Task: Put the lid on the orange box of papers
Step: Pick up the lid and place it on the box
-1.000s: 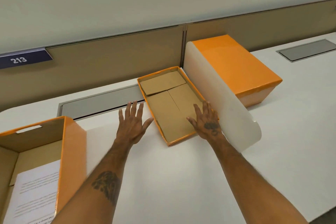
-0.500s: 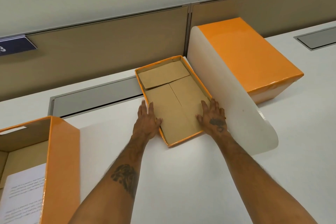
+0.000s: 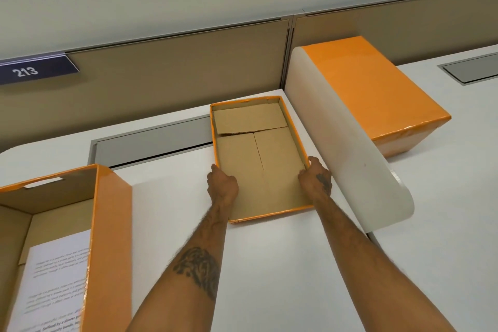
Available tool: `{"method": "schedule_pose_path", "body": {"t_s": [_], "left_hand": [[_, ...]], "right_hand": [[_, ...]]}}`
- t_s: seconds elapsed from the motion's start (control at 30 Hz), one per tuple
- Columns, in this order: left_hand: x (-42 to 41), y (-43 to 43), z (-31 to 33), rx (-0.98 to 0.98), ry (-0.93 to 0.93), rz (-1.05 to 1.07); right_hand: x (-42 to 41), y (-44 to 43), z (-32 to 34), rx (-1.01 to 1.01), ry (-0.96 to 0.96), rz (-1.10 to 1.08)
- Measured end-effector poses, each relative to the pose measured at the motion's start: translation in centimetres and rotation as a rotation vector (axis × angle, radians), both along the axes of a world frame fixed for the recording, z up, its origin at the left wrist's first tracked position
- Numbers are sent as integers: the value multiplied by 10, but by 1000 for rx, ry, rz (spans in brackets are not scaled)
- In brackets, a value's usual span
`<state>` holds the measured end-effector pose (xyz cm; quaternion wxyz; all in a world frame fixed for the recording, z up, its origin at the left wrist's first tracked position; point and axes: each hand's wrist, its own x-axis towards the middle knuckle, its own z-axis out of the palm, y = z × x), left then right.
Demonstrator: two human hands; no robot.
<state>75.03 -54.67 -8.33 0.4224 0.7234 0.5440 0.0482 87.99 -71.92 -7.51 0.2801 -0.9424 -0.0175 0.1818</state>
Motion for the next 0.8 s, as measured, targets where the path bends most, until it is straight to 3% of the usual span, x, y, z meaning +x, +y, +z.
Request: {"method": "schedule_pose_path", "body": {"t_s": [0.13,0.37,0.53,0.67,0.8], "left_hand": [[-20,10,7,26,-73,60],[-60,29,37,26,-276,69],[-100,45,70,-88,-398,14],[-135,57,110,-280,-436,-148],[-161,66,175,-334,-510,-266]], "right_hand": [[-11,-5,15,149,133,-120],[-37,0,50,297,230,-131],[-61,15,101,602,396,-71],[-94,40,166,723,261,29],[-151,71,230,752,57,155]]}}
